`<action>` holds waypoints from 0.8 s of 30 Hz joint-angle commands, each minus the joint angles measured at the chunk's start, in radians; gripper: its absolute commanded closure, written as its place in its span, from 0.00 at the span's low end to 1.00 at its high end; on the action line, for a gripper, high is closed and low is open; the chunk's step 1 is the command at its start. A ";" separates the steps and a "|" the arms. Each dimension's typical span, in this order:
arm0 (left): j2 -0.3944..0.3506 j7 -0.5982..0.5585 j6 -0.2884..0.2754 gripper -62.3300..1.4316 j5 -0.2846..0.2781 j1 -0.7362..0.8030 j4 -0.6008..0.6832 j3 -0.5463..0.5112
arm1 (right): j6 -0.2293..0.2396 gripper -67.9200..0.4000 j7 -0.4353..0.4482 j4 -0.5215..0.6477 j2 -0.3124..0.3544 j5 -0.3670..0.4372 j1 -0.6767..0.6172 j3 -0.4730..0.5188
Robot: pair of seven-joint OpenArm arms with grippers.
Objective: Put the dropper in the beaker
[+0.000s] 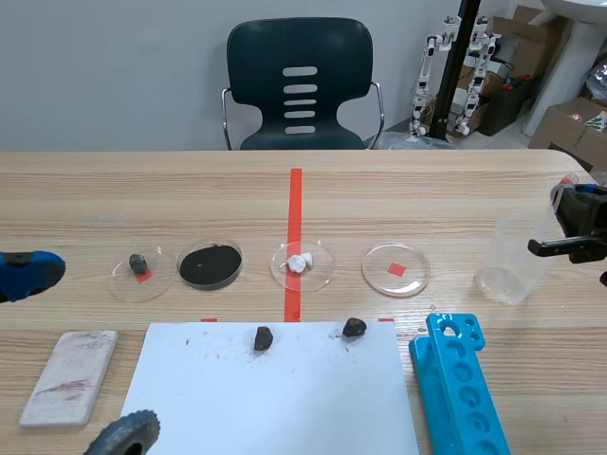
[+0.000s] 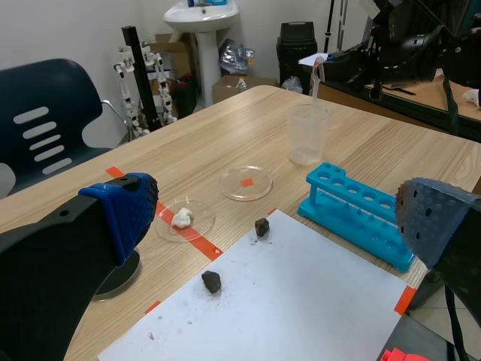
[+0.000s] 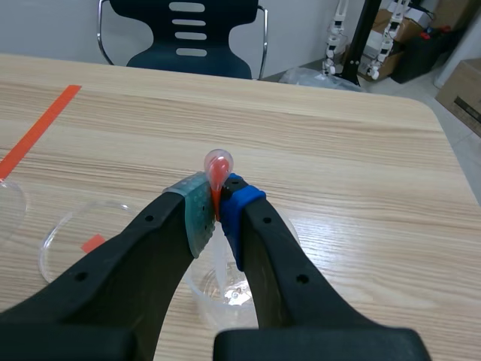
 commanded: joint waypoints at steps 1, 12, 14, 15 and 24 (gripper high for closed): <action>0.008 -0.013 0.002 0.00 -0.010 0.006 0.004 -0.002 | 0.000 0.98 0.021 -0.002 0.006 -0.010 0.021 0.005; 0.007 -0.013 0.002 0.00 -0.010 0.006 0.004 -0.002 | 0.000 0.98 0.053 -0.050 0.006 -0.034 0.026 0.005; 0.007 -0.013 0.002 0.00 -0.010 0.006 0.004 -0.002 | 0.000 0.98 0.056 -0.050 0.006 -0.034 0.026 0.005; 0.007 -0.013 0.002 0.00 -0.010 0.006 0.004 -0.002 | 0.000 0.98 0.056 -0.050 0.006 -0.034 0.026 0.005; 0.007 -0.013 0.002 0.00 -0.010 0.006 0.004 -0.002 | 0.000 0.40 0.056 -0.050 0.006 -0.034 0.026 0.005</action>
